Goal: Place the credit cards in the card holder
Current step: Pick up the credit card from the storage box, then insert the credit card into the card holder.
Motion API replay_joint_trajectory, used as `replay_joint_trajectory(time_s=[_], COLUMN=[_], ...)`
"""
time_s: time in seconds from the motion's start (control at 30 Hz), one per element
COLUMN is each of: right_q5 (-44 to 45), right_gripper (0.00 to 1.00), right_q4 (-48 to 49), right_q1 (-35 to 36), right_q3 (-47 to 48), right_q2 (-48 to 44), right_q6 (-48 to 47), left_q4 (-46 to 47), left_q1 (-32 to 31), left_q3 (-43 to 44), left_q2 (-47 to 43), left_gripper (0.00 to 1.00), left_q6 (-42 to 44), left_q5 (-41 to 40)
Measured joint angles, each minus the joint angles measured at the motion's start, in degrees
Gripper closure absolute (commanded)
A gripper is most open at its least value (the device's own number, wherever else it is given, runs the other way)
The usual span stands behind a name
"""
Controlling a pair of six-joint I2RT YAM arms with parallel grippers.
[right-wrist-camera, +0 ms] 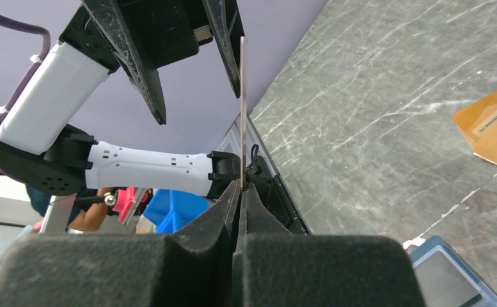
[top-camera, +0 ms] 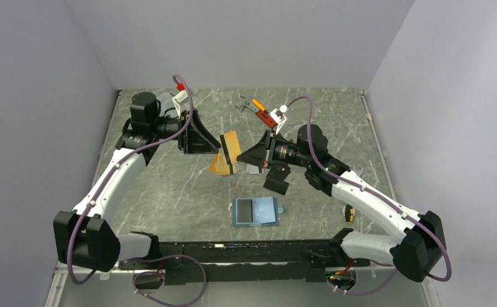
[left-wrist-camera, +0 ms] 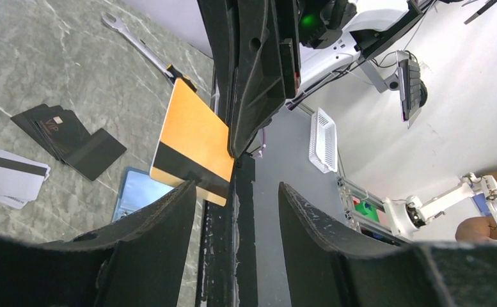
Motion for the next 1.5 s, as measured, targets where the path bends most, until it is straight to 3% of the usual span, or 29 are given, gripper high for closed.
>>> replay_joint_trajectory(time_s=[0.37, 0.63, 0.8, 0.97, 1.2, 1.3, 1.4, 1.5], right_q5=[2.4, 0.7, -0.3, -0.5, -0.6, -1.2, -1.9, -2.0], right_gripper=[1.00, 1.00, 1.00, 1.00, 1.00, 0.85, 0.70, 0.65], right_q4=[-5.3, -1.6, 0.4, 2.0, 5.1, 6.1, 6.3, 4.7], right_q1=[-0.2, 0.1, 1.0, 1.7, 3.3, 3.8, 4.1, 4.0], right_q3=[4.5, 4.7, 4.7, 4.7, 4.6, 4.6, 4.6, 5.2], right_q2=[-2.6, 0.2, 3.0, 3.5, 4.6, 5.3, 5.9, 6.1], right_q6=[-2.9, -0.8, 0.5, 1.4, 2.1, 2.3, 2.3, 1.0], left_q4=[-7.6, -2.8, -3.0, -1.4, 3.8, 5.7, 6.1, 5.9], left_q1=[-0.1, -0.2, -0.2, -0.2, -0.2, -0.2, -0.2, -0.2], left_q3=[1.0, 0.9, 0.9, 0.9, 0.7, 0.5, 0.4, 0.4], left_q2=[0.0, -0.3, -0.3, -0.3, -0.1, -0.1, -0.1, -0.1], left_gripper=[0.40, 0.33, 0.35, 0.45, 0.80, 1.00, 1.00, 1.00], left_q6=[5.8, 2.0, 2.2, 0.6, -3.8, -5.5, -6.3, -6.1], left_q5=[-0.5, -0.4, -0.4, -0.2, 0.5, 1.1, 2.1, 2.6])
